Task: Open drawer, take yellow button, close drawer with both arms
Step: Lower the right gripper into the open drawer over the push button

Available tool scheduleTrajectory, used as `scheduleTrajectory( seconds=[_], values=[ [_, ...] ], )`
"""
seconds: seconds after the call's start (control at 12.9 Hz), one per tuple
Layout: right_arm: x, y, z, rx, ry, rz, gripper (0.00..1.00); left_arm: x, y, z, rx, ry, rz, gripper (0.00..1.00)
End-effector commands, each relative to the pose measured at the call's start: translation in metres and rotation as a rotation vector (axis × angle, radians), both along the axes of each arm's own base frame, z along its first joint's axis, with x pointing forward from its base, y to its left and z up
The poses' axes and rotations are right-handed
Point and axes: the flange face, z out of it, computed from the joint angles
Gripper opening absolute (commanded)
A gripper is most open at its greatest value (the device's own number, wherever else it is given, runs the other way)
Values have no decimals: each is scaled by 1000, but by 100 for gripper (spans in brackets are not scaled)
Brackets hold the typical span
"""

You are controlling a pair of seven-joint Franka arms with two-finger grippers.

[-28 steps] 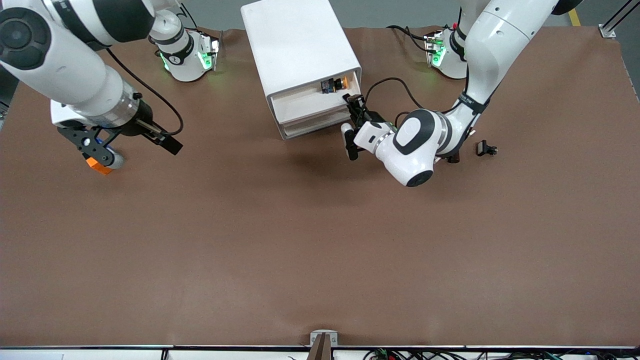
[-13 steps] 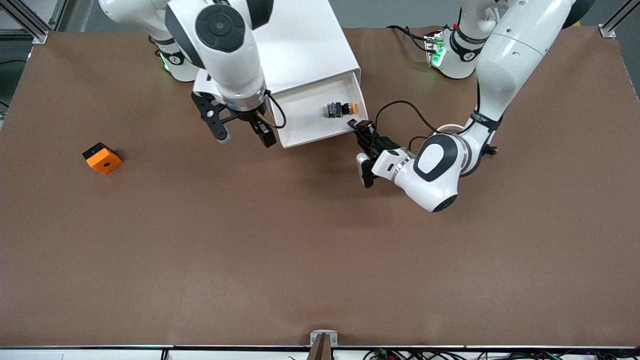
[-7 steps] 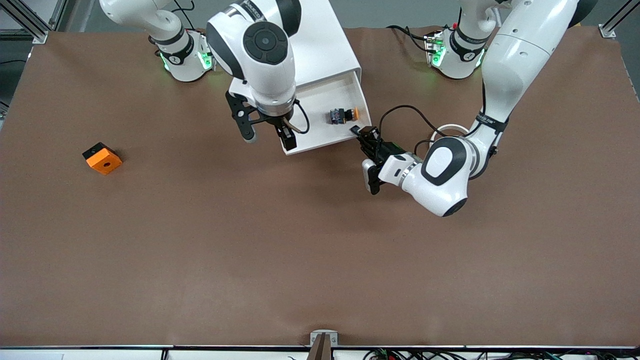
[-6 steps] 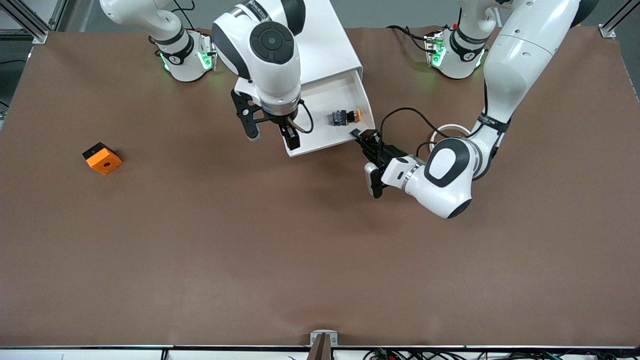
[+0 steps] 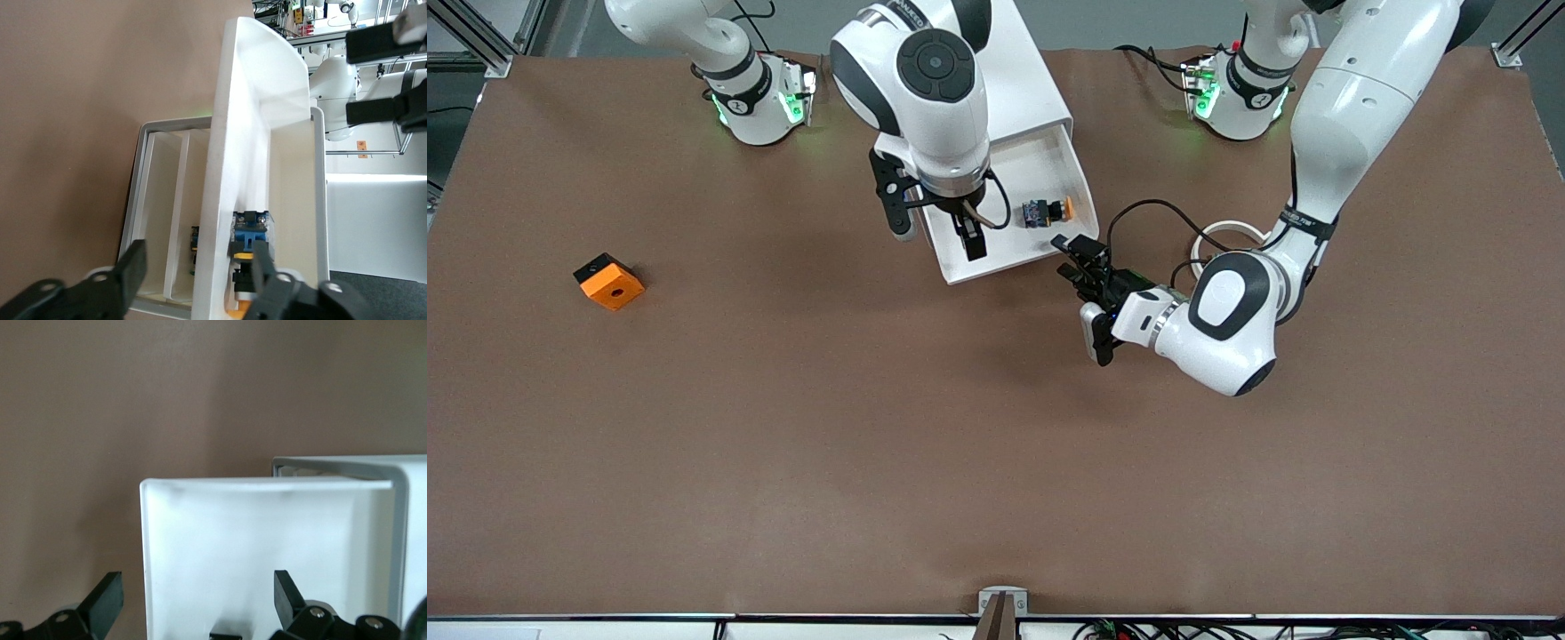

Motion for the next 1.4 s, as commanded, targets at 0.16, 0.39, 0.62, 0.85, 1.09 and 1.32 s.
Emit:
scheduleTrajectory(
  seconds=[0.16,0.39,0.62,0.85,1.09,1.32],
  values=[
    [-6,41,-5,17,-13,-84,100,16,15,10,-25,9,59,100],
    [-11,63,-18,17,-11,-85,100,36,31,27,35,38,126,100],
    [-15,73,-24,30,-17,-72,100,50,42,42,98,64,180,100],
    [-22,79,-28,39,6,-66,100,60,47,69,232,-12,190,100],
    [-27,84,-28,61,34,-64,100,68,57,81,330,-52,236,100],
    [-33,89,-34,66,54,-58,100,74,64,107,507,-154,257,100]
  ],
)
